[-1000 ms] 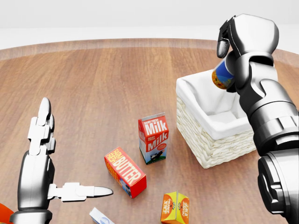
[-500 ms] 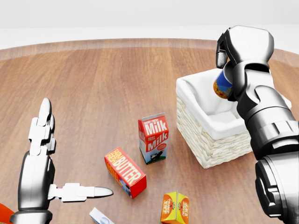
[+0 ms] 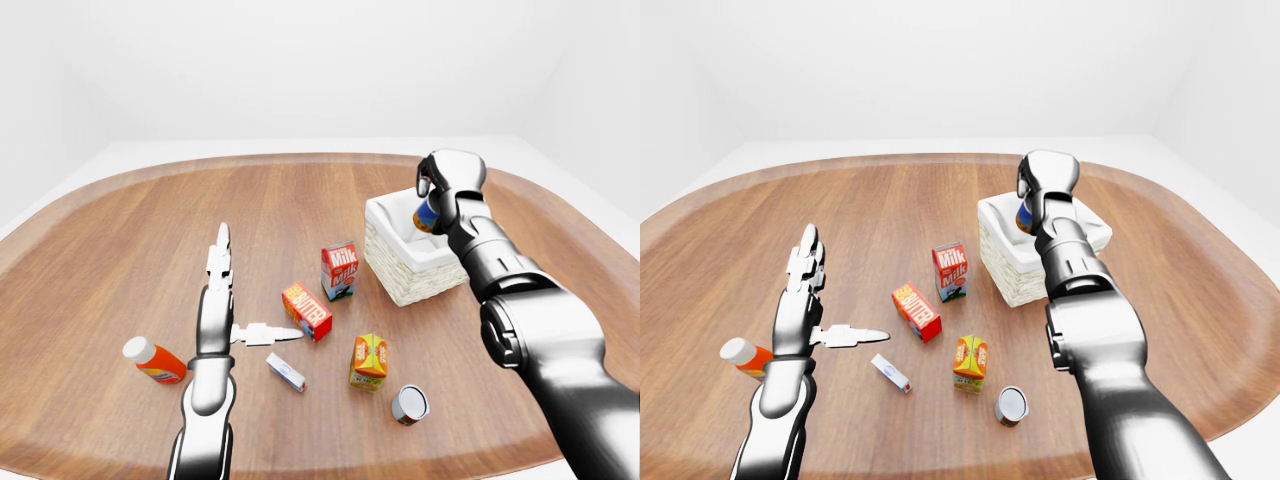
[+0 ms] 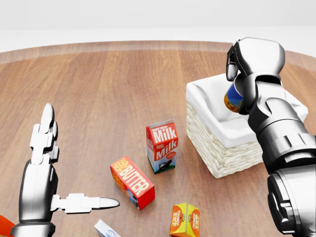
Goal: Pick up the alphabet soup and the tomato sauce, and put them in the basket.
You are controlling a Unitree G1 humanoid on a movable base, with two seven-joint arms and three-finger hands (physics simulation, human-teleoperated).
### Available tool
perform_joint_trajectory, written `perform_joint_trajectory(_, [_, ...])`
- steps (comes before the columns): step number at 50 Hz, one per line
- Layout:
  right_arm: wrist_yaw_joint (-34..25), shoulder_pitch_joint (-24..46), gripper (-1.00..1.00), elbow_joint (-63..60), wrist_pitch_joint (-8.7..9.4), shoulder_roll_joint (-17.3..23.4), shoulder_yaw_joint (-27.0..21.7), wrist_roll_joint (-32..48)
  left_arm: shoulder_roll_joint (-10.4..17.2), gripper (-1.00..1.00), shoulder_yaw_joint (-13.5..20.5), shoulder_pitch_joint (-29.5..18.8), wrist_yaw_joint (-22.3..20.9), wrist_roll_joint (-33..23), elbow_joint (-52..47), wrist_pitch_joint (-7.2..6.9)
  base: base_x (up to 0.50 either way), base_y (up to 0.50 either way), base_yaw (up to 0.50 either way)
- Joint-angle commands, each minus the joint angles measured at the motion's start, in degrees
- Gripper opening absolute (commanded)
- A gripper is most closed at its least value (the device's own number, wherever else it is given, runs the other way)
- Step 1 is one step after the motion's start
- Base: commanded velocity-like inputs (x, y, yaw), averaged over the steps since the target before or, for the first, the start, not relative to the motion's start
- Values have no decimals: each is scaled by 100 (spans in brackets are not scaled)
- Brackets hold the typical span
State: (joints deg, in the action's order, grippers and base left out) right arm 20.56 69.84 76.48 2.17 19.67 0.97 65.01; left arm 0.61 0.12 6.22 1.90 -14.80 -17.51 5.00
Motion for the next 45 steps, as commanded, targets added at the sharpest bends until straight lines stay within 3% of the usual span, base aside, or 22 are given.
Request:
perform_joint_trajectory(1, [143, 12, -100, 5, -26, 0, 8, 26, 14, 100, 14, -19, -13, -27, -37, 0, 0, 0, 0])
perform_joint_trajectory(33, [134, -145, -100, 24, 59, -35, 23, 80, 15, 100, -3, 22, -18, -44, -56, 0, 0, 0, 0])
perform_joint_trajectory(35, [122, -145, -72, 25, 63, -35, 22, 81, 18, 100, 2, 18, -14, -41, -29, 0, 0, 0, 0])
perform_joint_trajectory(37, [89, -153, 0, 27, 90, -35, 24, 87, 15, 100, 1, 11, -16, -43, -39, 0, 0, 0, 0])
perform_joint_trajectory(39, [88, -155, 25, 26, 92, -35, 21, 83, 17, 100, 4, 9, -13, -41, -31, 0, 0, 0, 0])
perform_joint_trajectory(42, [61, -160, 100, 27, 97, -33, 21, 84, 18, 100, 9, 2, -15, -37, -27, 0, 0, 0, 0])
perform_joint_trajectory(45, [34, -135, 100, 25, 113, -24, 22, 87, 15, 100, 12, -5, -17, -34, -37, 0, 0, 0, 0])
